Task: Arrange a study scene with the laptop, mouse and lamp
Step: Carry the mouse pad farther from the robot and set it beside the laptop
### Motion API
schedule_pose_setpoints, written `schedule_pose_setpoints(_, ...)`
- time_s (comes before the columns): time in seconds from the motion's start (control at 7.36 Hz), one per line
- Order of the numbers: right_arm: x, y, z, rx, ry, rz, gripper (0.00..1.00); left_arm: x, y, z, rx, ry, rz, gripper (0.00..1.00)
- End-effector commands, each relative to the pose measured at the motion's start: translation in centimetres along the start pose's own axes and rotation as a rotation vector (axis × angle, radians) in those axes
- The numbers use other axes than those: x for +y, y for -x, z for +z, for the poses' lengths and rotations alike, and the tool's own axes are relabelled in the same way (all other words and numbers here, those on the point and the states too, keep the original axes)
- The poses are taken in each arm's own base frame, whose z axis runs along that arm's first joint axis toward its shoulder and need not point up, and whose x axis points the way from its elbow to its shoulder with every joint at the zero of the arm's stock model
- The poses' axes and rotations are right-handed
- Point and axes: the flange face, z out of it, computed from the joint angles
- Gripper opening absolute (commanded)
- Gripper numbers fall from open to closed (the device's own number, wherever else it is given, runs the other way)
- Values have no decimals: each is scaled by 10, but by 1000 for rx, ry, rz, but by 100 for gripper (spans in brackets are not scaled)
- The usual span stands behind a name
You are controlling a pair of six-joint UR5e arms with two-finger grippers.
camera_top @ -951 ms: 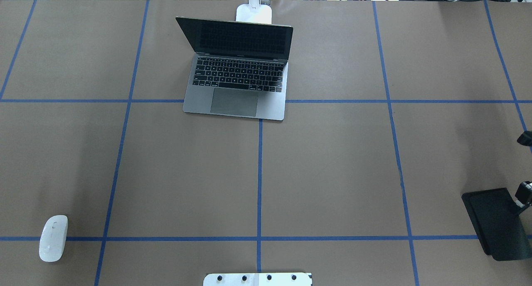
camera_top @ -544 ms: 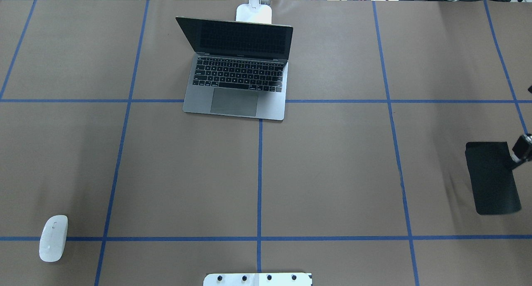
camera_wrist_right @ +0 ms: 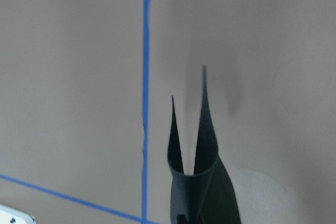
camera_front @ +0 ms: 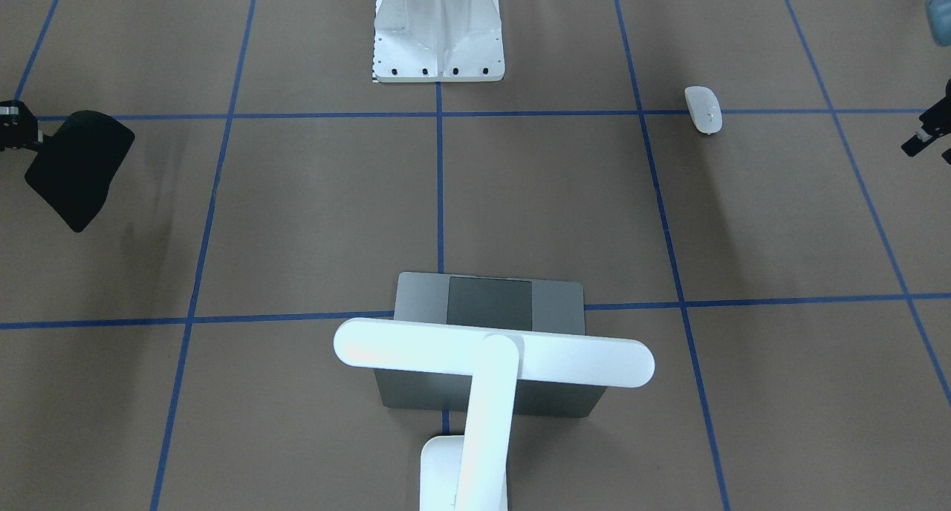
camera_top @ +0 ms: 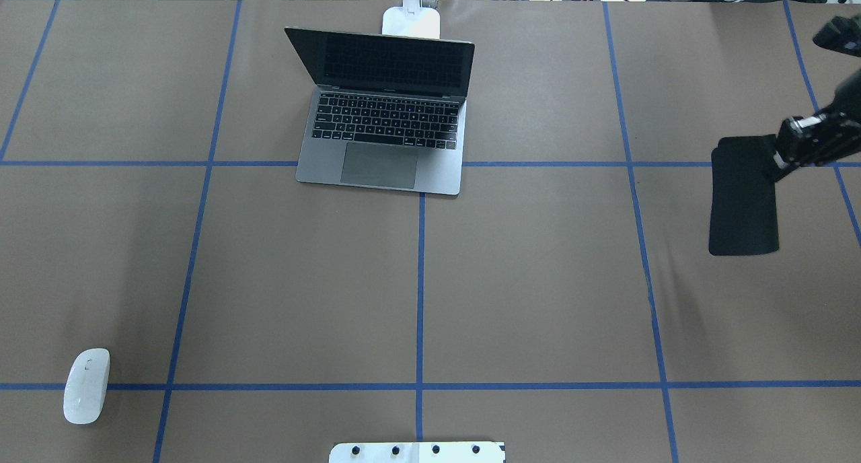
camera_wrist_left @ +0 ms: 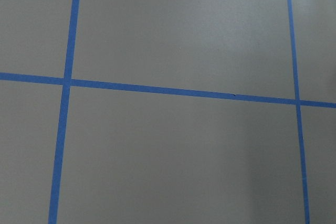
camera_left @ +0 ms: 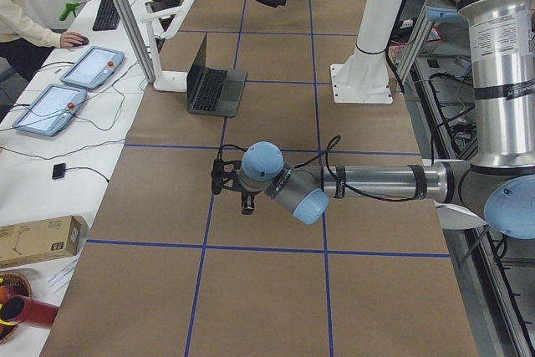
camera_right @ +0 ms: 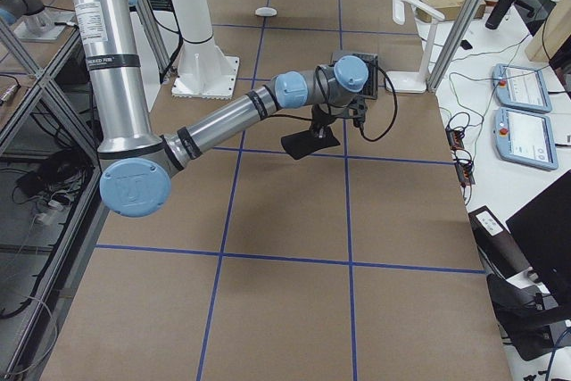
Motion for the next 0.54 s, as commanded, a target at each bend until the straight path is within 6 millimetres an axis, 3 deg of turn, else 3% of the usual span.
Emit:
schedule_pose_setpoints(0.0, -27, 73, -8, 63, -66, 33, 0, -1, 7, -2, -5, -5, -6, 96)
schedule_pose_setpoints(0.41, -61, 134, 2, 123, -112, 94, 0, -1, 12, -4, -7, -9, -4, 96)
